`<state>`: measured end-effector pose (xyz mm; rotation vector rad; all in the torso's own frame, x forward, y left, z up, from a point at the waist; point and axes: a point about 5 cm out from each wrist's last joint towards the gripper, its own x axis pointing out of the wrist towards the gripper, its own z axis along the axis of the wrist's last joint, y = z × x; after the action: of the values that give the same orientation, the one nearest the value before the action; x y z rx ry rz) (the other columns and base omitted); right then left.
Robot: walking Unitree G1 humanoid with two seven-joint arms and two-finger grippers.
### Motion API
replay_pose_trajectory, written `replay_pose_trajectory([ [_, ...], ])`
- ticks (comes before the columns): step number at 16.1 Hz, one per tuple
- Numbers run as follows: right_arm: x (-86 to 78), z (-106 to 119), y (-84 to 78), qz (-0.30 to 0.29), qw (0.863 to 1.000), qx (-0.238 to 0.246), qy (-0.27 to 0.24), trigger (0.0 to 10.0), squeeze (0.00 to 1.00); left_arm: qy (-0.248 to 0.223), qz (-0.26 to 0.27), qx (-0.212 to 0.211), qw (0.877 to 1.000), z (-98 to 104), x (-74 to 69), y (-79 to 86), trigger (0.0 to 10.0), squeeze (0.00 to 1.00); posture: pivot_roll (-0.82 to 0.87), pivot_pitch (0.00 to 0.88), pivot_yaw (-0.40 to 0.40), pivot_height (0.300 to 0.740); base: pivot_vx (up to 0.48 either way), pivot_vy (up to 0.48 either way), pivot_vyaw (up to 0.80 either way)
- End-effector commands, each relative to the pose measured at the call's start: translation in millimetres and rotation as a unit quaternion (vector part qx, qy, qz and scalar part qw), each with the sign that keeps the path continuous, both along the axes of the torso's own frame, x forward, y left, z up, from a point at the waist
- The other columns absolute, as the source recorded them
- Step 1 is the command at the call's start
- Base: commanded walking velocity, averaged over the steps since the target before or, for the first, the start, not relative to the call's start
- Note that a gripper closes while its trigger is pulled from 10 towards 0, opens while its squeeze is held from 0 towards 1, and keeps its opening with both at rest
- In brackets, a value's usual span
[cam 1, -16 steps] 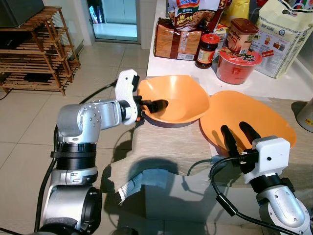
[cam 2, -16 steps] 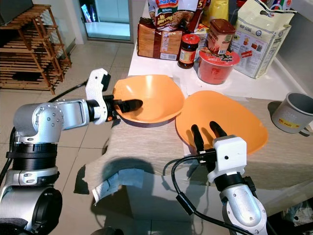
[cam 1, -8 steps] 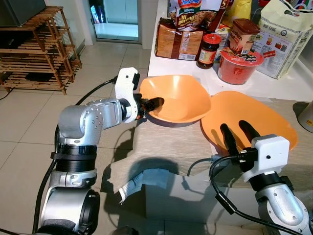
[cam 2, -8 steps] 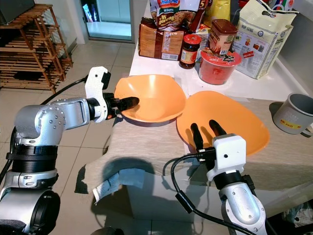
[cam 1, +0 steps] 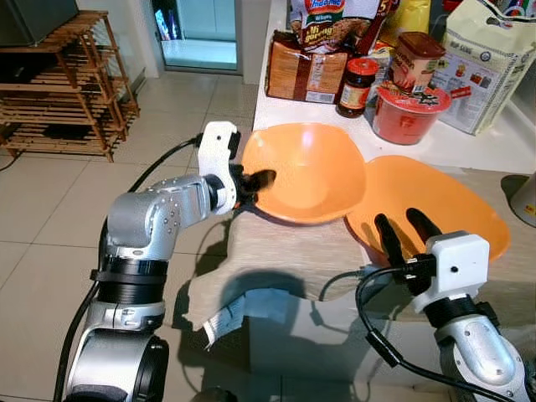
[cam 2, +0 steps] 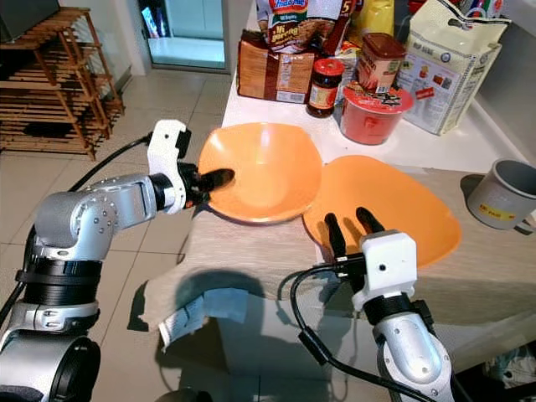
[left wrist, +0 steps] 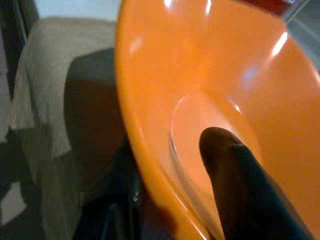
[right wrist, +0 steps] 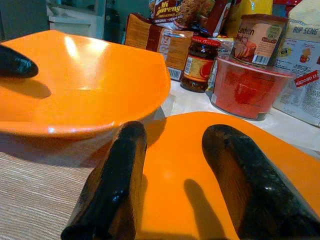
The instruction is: Setting the table
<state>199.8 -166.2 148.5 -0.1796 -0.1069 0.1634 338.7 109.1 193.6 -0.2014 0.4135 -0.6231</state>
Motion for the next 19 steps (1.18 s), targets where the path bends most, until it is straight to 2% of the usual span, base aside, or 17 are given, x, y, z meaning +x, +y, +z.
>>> replay_pose_trajectory([
  [1, 1.4, -1.3, 0.9, -0.001, 1.000, 0.000, 0.006, 10.0, 0.00, -0.010, -0.010, 0.005, 1.000, -0.9, -1.4, -1.9, 0.0, 0.00, -0.03, 0.026, -0.005, 0.740, 0.000, 0.000, 0.00],
  [5, 0.9, -2.6, 1.3, -0.001, 1.000, 0.000, 0.009, 10.0, 0.00, -0.019, -0.016, 0.004, 1.000, -0.8, -4.3, -4.7, 0.0, 0.00, -0.03, 0.031, -0.004, 0.740, 0.000, 0.000, 0.00],
  [8, 1.1, -3.6, 1.6, -0.001, 1.000, -0.001, 0.011, 10.0, 0.00, -0.069, -0.020, 0.053, 0.996, -0.9, -3.9, -3.4, 0.0, 0.00, -0.02, 0.034, -0.005, 0.740, 0.000, 0.000, 0.00],
  [9, 1.1, -3.7, 1.5, -0.001, 1.000, -0.001, 0.011, 10.0, 0.00, -0.076, -0.020, 0.056, 0.995, -1.5, -4.4, -3.6, 0.0, 0.00, -0.03, 0.034, -0.005, 0.740, 0.000, 0.000, 0.00],
  [11, 1.0, -4.5, 1.5, -0.001, 1.000, -0.002, 0.013, 10.0, 0.00, -0.084, -0.014, 0.045, 0.995, -2.3, -4.4, -1.9, 0.0, 0.00, -0.03, 0.032, -0.005, 0.740, 0.000, 0.000, 0.00],
  [12, 1.2, -5.3, 1.3, -0.001, 1.000, -0.002, 0.014, 10.0, 0.00, -0.102, -0.007, 0.038, 0.994, 0.4, -4.3, -1.5, 0.0, 0.00, -0.02, 0.030, -0.007, 0.740, 0.000, 0.000, 0.00],
  [15, 1.9, -6.2, 1.3, -0.001, 1.000, -0.003, 0.014, 10.0, 0.00, -0.131, 0.002, 0.041, 0.991, 3.0, -4.0, -0.3, 0.0, 0.00, -0.02, 0.027, -0.006, 0.740, 0.000, 0.000, 0.00],
  [17, 2.4, -7.5, 1.5, 0.000, 1.000, -0.004, 0.016, 10.0, 0.00, -0.165, 0.014, 0.027, 0.986, 13.1, -4.8, -0.7, 0.0, 0.00, -0.02, 0.022, -0.007, 0.740, 0.000, 0.000, 0.00],
  [19, 2.8, -9.1, 1.7, 0.000, 1.000, -0.005, 0.016, 10.0, 0.00, -0.238, 0.049, 0.038, 0.969, 34.8, -1.6, 5.7, 0.0, 0.00, -0.02, 0.018, -0.008, 0.740, 0.000, 0.000, 0.00],
])
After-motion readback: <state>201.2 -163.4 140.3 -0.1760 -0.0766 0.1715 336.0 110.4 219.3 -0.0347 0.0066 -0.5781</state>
